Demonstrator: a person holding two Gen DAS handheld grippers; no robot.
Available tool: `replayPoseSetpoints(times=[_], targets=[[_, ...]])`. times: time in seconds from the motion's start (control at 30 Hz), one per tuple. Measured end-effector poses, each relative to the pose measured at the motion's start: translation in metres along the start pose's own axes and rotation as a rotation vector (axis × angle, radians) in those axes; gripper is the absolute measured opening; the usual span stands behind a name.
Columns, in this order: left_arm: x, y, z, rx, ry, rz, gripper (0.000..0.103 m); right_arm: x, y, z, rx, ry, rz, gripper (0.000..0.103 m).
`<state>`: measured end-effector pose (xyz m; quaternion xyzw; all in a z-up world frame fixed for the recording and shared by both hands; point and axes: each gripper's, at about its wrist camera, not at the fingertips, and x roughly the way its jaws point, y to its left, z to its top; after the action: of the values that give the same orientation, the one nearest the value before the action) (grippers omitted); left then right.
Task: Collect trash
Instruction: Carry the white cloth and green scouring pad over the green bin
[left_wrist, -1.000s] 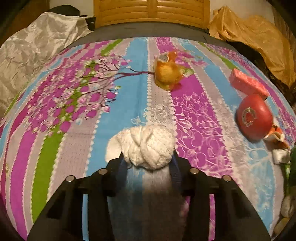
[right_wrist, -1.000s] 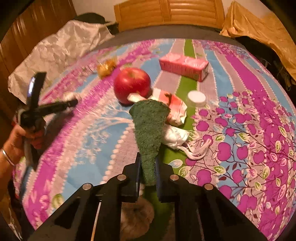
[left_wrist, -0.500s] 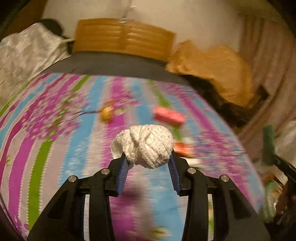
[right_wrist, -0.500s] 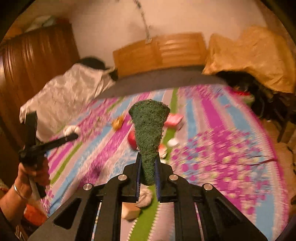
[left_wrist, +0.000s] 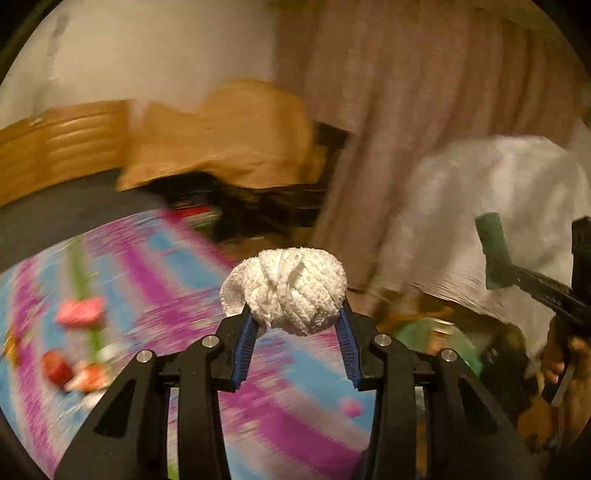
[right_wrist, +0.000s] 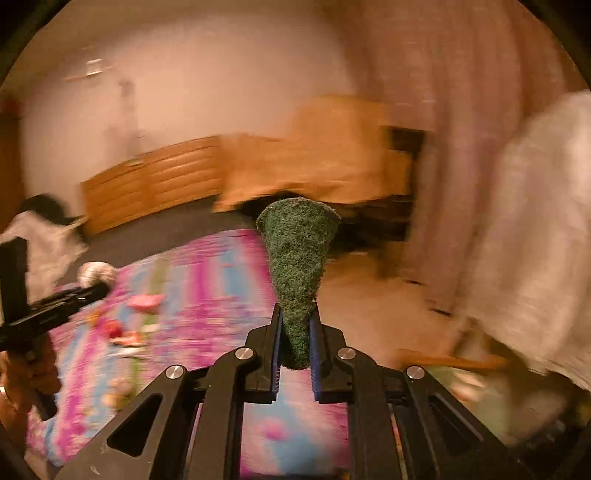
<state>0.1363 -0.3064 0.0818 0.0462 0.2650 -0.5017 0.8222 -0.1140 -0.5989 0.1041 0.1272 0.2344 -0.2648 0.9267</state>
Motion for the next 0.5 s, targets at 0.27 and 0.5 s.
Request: replayPoseSetpoints(times=[0.27,0.5], targets=[[0.12,-0.149,0.015,0.173,0.123,-0.233,0.038,-0.029,-0.153,-0.038,0.164,0.099,-0.284,0.014],[0.199,-0.24,-0.018,0.258,0.261,-0.288,0.038,0.005,-0.218,-0.095,0.244,0.232,-0.33,0.014]])
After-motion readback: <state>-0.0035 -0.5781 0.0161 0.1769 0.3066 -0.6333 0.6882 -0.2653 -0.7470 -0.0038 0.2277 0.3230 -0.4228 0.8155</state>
